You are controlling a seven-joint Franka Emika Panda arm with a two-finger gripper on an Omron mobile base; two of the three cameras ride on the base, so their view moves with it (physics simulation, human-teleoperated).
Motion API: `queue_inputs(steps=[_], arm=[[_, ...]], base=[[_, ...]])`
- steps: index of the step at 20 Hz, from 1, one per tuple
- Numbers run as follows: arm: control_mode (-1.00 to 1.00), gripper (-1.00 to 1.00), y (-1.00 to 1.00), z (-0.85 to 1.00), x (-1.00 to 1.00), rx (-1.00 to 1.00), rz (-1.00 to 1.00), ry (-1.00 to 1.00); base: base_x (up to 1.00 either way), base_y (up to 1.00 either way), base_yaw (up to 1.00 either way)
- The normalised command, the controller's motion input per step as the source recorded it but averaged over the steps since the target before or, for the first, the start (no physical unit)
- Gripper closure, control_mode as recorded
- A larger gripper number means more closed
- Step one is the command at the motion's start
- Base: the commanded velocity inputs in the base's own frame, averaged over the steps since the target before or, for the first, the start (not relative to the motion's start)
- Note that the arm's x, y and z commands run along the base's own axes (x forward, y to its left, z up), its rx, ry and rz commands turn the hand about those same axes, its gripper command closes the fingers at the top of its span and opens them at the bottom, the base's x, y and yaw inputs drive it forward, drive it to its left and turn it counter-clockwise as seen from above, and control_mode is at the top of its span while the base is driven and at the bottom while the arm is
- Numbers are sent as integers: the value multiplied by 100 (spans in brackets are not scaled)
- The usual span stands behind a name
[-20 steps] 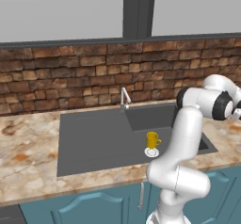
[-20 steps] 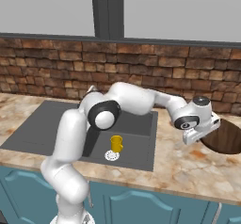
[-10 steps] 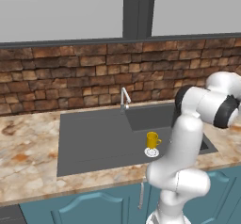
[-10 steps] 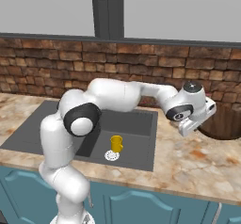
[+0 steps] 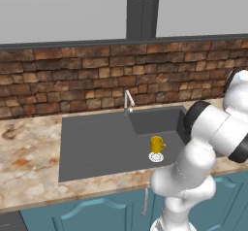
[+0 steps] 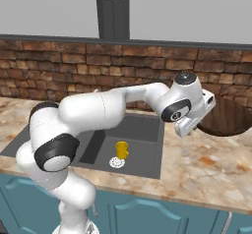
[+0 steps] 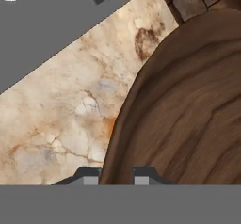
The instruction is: Pick the mug and place it in the sink. Pick the bowl and place it in the open cabinet and then close the cabinet.
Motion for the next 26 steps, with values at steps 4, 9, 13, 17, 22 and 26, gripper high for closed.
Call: queue_inputs(steps=[4,9,13,17,22,26], arm=[[-100,100,68,14,-34,-1,23,0],[-100,100,45,22,-31,-1,30,1],[-100,100,33,53,-15,-16,30,7],[-100,100,41,47,-31,-19,17,6],[-100,100,60,3,-49,1,1,-2],[-100,100,80,0,-31,4,-7,-5]], base=[[0,0,0],[0,0,0],[0,0,0],[0,0,0],[0,0,0],[0,0,0]])
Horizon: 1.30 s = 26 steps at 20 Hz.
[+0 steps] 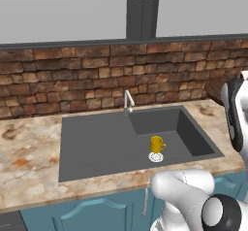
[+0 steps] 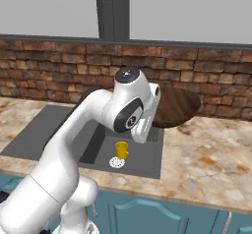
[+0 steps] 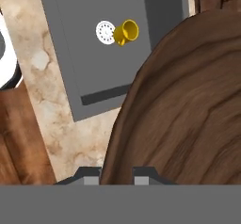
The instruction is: Pick the mug and place it in the sink. Pick the bowl and place it in the open cabinet and then close the cabinet.
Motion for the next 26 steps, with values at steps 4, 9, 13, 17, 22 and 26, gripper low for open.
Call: queue_inputs(steps=[4,9,13,17,22,26], arm=[[-100,100,68,34,0,0,-3,0],[-100,100,44,28,-15,0,0,0],[-100,100,27,17,-7,7,5,0],[-100,100,24,9,-1,26,9,0],[-100,100,54,9,-12,19,4,-4],[-100,100,61,24,-16,-1,2,-21]], base=[[0,0,0],[0,0,0],[0,0,0],[0,0,0],[0,0,0],[0,0,0]])
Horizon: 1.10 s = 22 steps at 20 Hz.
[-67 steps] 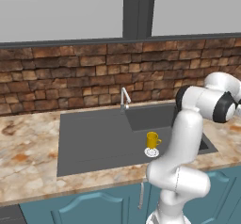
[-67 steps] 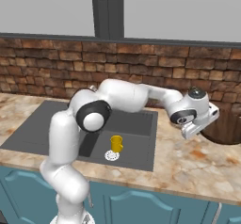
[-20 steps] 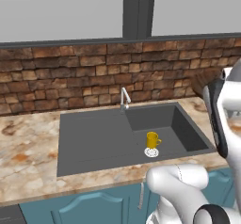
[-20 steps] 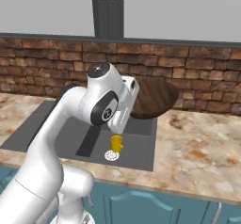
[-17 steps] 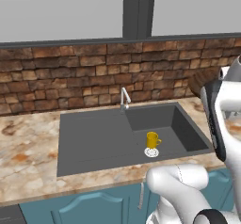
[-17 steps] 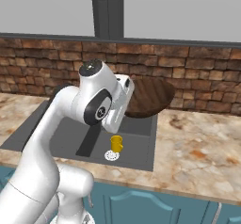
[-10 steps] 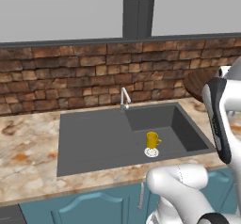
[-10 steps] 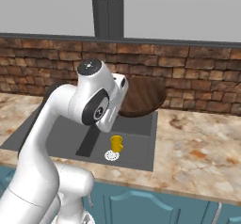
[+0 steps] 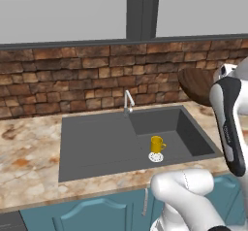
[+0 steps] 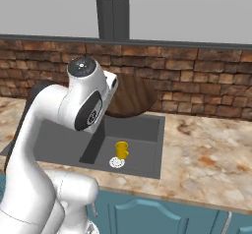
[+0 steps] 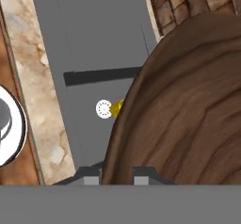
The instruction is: Pick the mug and place it in the sink. Pick the bowl and place it in the open cabinet and then close the cabinet.
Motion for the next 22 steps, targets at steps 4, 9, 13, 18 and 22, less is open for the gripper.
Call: queue_inputs(steps=[4,9,13,18,22], arm=[[-100,100,41,39,-30,-24,9,-36],[-100,100,16,21,-34,-15,10,-13],[-100,100,17,14,-61,-1,6,0],[100,100,10,10,-20,0,2,1],[100,100,0,0,0,0,0,0]], base=[[0,0,0],[0,0,0],[0,0,0],[-35,15,2],[-93,18,0]])
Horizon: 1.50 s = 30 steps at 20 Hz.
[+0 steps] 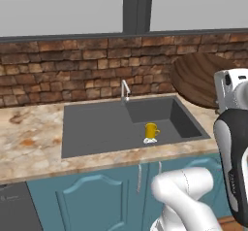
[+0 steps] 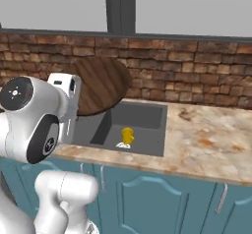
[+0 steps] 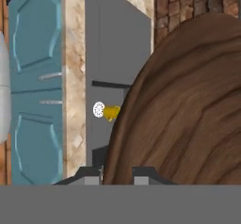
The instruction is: Pick the mug and place it in the sink. Pick the bowl and place it in the open cabinet and then close the cabinet.
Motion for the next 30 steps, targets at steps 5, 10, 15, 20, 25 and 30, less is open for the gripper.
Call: queue_inputs(steps=[5,10,15,20,25,30], arm=[[100,100,0,0,0,0,0,0],[100,100,0,0,0,0,0,0],[100,100,0,0,0,0,0,0],[100,100,0,0,0,0,0,0],[100,100,0,0,0,0,0,0],[100,100,0,0,0,0,0,0]], base=[[-100,12,0],[-100,1,0],[-100,39,0],[-90,100,0],[-33,100,-1],[77,57,-16]])
